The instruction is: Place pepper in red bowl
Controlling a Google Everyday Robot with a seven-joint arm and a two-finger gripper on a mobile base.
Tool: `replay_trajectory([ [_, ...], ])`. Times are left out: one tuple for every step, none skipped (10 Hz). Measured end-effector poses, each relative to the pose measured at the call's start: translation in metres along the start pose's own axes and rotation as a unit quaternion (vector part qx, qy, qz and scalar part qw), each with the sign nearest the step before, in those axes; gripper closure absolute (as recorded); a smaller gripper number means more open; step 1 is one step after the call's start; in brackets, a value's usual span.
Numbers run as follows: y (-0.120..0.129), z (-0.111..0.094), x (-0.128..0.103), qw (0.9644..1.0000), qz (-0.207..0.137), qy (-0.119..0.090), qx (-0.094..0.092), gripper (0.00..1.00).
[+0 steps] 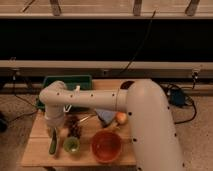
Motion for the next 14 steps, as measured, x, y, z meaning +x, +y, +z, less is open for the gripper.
replay_trajectory([
  [0.000, -0.014, -0.003, 1.0000, 0.000, 0.005, 0.003, 1.00],
  [-0.001, -0.029, -0.008, 0.9999, 0.000, 0.011, 0.006, 1.00],
  [0.001, -0.044, -0.012, 0.9998, 0.002, 0.017, 0.008, 1.00],
  [0.005, -0.059, -0.018, 0.9997, 0.005, 0.023, 0.008, 1.00],
  [0.012, -0.073, -0.023, 0.9995, 0.011, 0.030, 0.009, 1.00],
  [0.021, -0.083, -0.027, 0.9992, 0.019, 0.035, 0.008, 1.00],
  [0.033, -0.091, -0.032, 0.9988, 0.028, 0.041, 0.007, 1.00],
  [0.046, -0.096, -0.035, 0.9982, 0.039, 0.045, 0.005, 1.00],
  [0.060, -0.101, -0.040, 0.9976, 0.050, 0.048, 0.001, 1.00],
  [0.075, -0.105, -0.045, 0.9967, 0.063, 0.051, -0.002, 1.00],
  [0.094, -0.109, -0.053, 0.9953, 0.080, 0.054, -0.005, 1.00],
  [0.110, -0.111, -0.060, 0.9938, 0.096, 0.056, -0.007, 1.00],
  [0.124, -0.113, -0.066, 0.9920, 0.111, 0.059, -0.008, 1.00],
  [0.135, -0.113, -0.073, 0.9903, 0.124, 0.061, -0.008, 1.00],
])
